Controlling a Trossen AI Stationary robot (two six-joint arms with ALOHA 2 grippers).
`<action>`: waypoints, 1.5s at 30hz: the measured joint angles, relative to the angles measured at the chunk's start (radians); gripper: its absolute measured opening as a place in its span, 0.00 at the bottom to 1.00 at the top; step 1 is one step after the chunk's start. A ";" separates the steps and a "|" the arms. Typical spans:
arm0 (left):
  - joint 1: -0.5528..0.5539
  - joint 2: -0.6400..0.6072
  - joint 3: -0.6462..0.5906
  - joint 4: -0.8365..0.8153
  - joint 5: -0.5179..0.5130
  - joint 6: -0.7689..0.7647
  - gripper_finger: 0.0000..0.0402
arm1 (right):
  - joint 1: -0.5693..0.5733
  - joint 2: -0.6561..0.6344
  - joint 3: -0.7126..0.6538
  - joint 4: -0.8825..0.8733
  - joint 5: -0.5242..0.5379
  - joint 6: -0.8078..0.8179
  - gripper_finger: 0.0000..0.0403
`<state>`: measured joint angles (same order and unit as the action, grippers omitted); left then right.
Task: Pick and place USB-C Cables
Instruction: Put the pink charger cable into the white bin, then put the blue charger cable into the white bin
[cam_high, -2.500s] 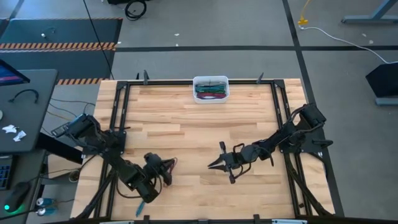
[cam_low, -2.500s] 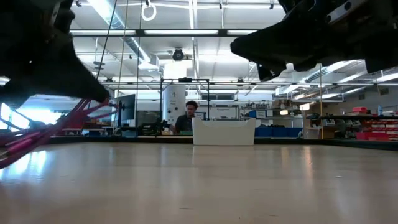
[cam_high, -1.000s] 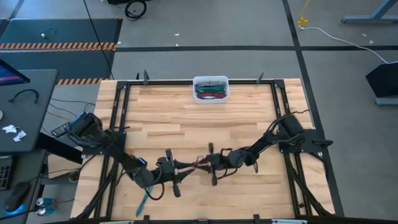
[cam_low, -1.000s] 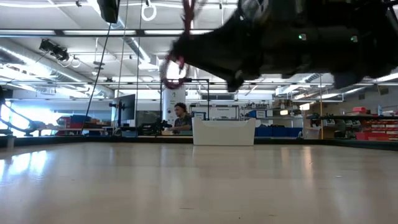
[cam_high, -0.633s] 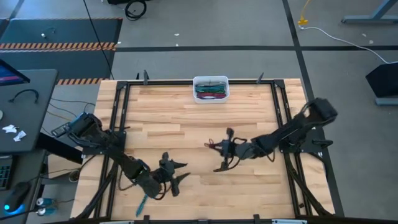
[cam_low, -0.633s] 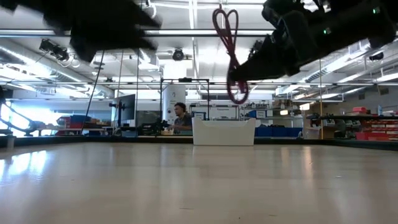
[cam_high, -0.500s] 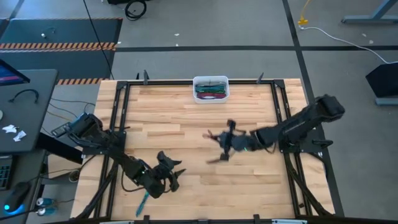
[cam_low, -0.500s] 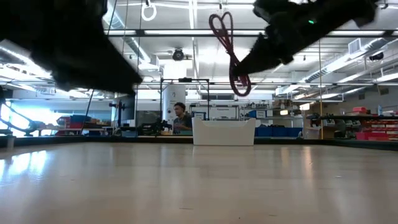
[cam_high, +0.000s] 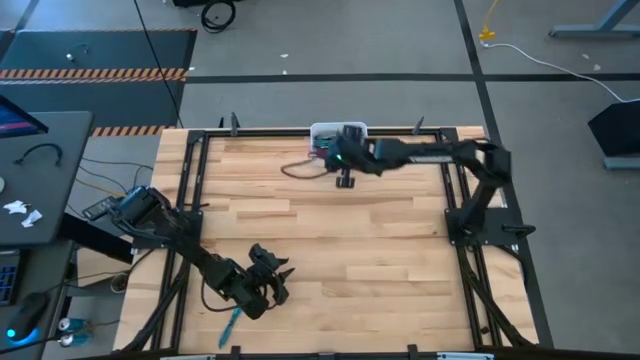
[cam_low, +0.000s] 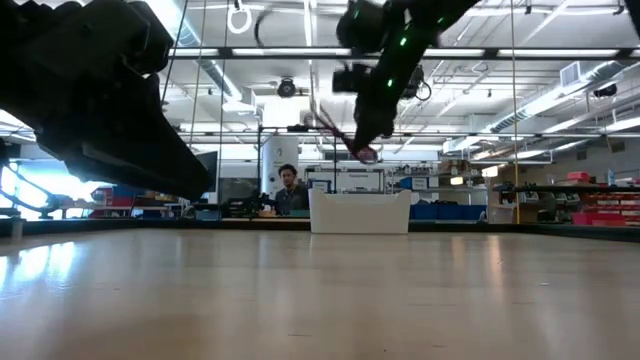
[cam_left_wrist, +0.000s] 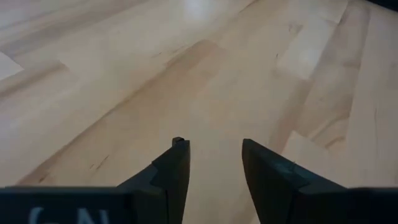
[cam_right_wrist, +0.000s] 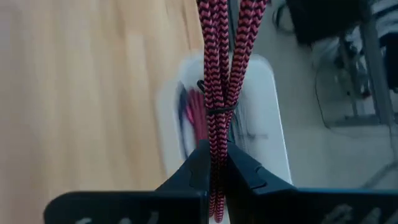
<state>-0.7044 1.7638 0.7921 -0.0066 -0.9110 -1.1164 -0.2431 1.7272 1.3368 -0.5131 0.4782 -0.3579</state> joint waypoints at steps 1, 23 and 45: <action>0.000 0.000 0.000 0.000 0.004 0.000 0.37 | -0.026 0.031 0.024 -0.023 -0.001 -0.030 0.06; 0.000 0.000 0.000 0.023 0.017 0.001 0.36 | -0.207 0.250 0.097 -0.082 0.044 -0.109 0.14; -0.035 0.000 0.000 0.044 0.020 0.001 0.36 | -0.034 -0.096 -0.110 0.190 -0.060 -0.015 0.27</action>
<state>-0.7392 1.7634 0.7921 0.0379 -0.8909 -1.1156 -0.2766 1.6312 1.2266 -0.3230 0.4181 -0.3725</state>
